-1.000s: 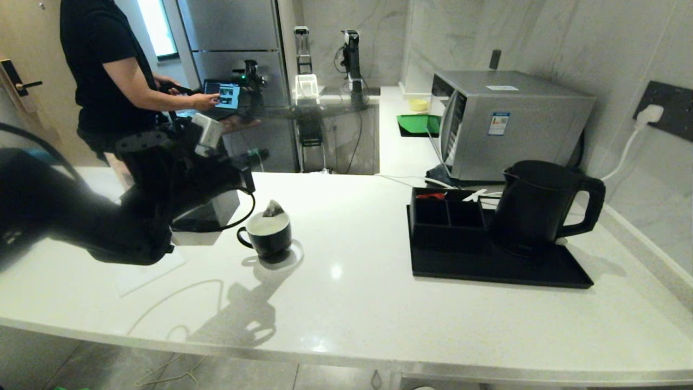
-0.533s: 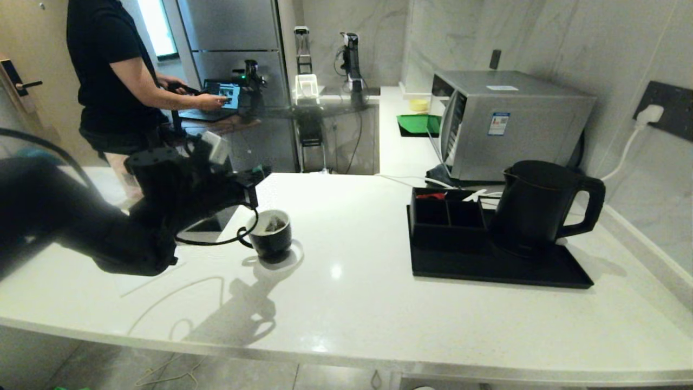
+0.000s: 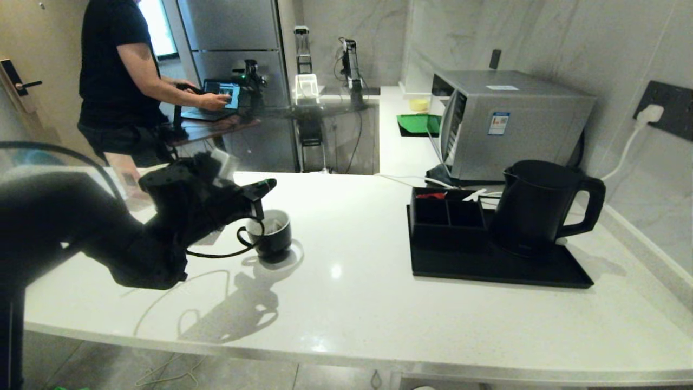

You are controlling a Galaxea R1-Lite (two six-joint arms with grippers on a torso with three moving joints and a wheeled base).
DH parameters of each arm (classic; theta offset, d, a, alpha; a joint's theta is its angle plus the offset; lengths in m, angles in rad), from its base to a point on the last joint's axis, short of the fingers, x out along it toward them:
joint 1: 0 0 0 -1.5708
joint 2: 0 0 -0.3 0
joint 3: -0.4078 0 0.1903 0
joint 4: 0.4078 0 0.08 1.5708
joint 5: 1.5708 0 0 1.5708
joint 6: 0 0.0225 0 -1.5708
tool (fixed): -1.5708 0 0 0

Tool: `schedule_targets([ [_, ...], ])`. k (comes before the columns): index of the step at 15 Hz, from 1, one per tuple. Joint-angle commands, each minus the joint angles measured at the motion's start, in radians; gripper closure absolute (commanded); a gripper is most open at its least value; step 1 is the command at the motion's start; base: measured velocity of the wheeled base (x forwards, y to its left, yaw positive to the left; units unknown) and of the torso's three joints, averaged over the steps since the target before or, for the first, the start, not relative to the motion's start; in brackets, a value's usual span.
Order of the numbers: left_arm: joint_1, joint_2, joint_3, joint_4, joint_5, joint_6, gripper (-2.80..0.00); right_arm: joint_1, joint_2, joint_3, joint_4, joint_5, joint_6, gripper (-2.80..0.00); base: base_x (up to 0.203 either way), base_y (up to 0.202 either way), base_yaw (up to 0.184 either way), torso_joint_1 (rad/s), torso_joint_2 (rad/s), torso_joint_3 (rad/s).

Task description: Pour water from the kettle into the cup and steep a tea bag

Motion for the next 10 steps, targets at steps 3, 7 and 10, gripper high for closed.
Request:
schedule_targets([
  [3,-0.001,0.013,0.004,-0.01,-0.003,-0.001,0.0,-0.001,0.0,0.0,0.0,0.001,0.0,0.0,0.0,0.0,0.0,0.0,0.0,0.0],
  [7,-0.001,-0.02,-0.003,-0.007,-0.005,-0.002,0.0,0.0,0.0,0.0,0.0,0.001,-0.001,0.0,0.0,0.0,0.0,0.0,0.0,0.0],
  [10,-0.001,-0.053,-0.004,0.0,-0.006,-0.003,0.0,0.0,0.0,0.0,0.0,0.001,0.0,0.0,0.0,0.0,0.0,0.0,0.0,0.0],
])
